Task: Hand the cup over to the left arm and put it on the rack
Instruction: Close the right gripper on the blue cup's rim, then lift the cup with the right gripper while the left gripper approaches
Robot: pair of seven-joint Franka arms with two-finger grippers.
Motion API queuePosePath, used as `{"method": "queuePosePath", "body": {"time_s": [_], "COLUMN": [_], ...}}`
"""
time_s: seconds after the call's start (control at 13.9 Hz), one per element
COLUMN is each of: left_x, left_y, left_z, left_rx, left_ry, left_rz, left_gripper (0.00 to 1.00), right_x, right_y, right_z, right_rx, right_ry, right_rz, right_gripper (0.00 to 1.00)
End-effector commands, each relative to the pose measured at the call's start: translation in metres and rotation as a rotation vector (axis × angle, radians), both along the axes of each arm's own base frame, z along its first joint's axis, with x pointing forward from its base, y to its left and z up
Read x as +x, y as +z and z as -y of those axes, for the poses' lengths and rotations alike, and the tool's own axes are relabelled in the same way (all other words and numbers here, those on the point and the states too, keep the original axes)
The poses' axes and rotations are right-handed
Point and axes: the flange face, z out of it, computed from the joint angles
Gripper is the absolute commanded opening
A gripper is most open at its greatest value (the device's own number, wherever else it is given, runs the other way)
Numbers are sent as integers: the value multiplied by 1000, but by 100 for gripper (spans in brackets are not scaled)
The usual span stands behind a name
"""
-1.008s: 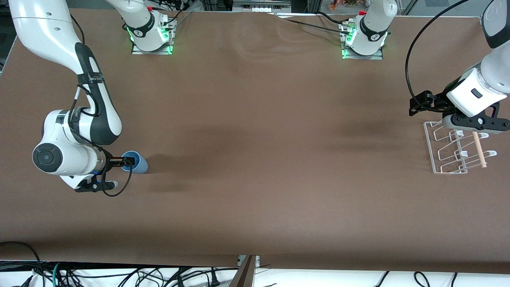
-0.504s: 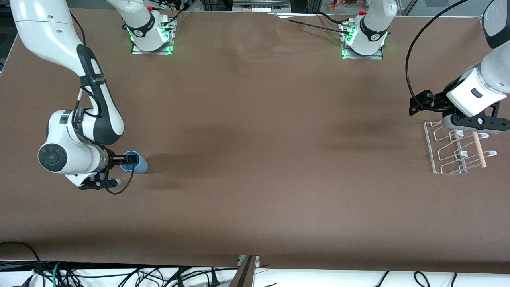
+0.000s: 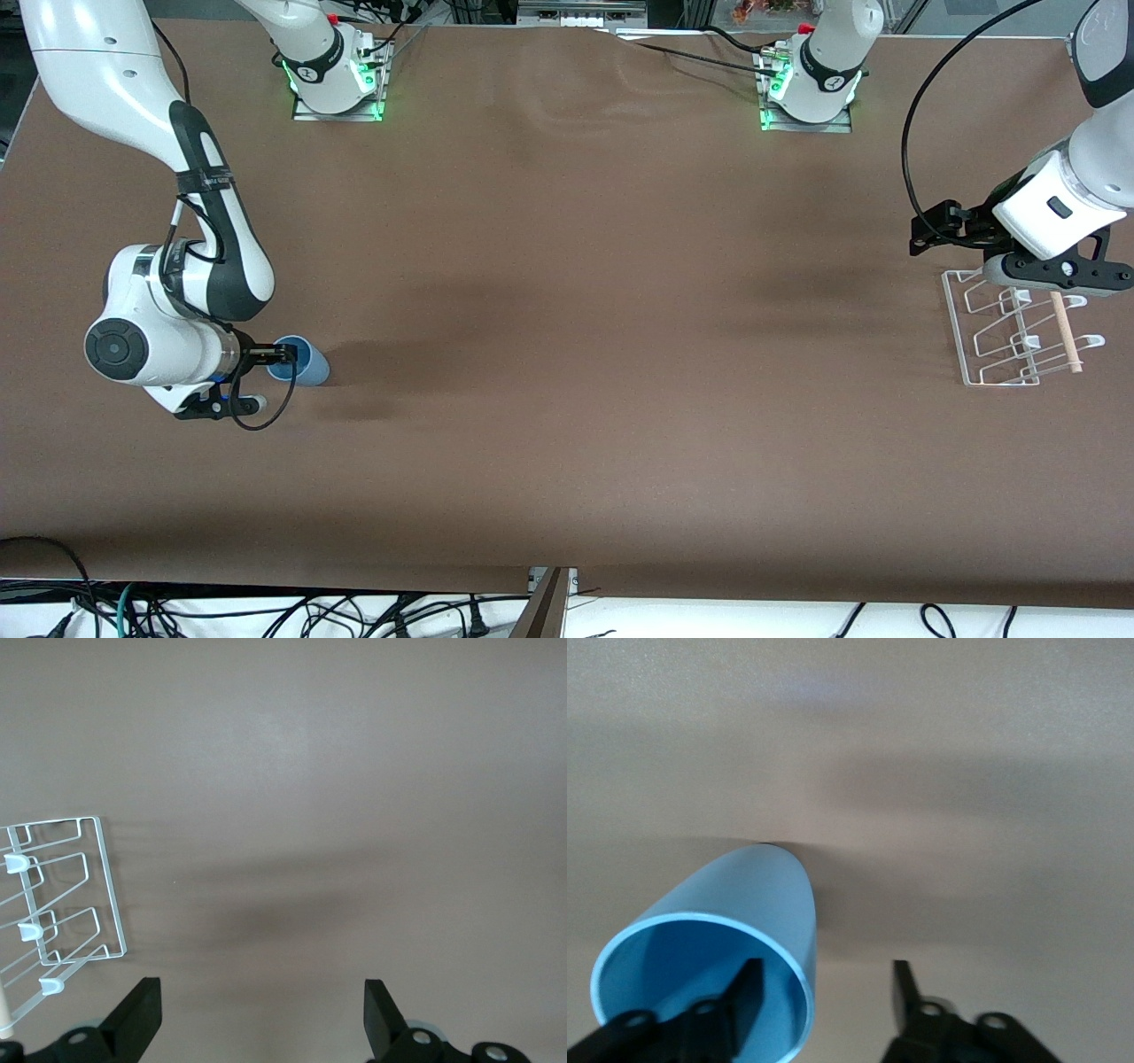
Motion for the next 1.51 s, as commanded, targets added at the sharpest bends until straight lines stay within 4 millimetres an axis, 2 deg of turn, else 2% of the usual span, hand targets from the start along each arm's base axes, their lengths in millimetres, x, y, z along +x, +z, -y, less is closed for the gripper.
{"method": "queuePosePath", "body": {"time_s": [0.0, 0.07, 0.29, 0.65, 1.01, 1.15, 1.44], "left_x": [2, 2, 2, 2, 2, 1, 1], "left_y": [7, 6, 6, 6, 5, 5, 7], "left_z": [2, 1, 2, 2, 3, 14, 21], "left_rx": [6, 8, 6, 6, 6, 7, 11], "left_ry": [-7, -7, -7, -5, -10, -28, -43], "left_rz": [-2, -3, -3, -3, -6, -6, -1], "left_gripper": [100, 100, 100, 100, 100, 100, 100], "right_x": [-4, -4, -4, 0, 14, 20, 21], "right_y": [4, 4, 5, 11, 33, 45, 55], "right_z": [0, 0, 0, -2, -16, -30, -83], "right_rx": [16, 18, 19, 47, 122, 168, 242], "right_ry": [-25, -27, -30, -54, -96, -103, -115], "right_rz": [7, 7, 10, 24, 71, 94, 101], "right_gripper": [30, 25, 0, 0, 0, 0, 0]}}
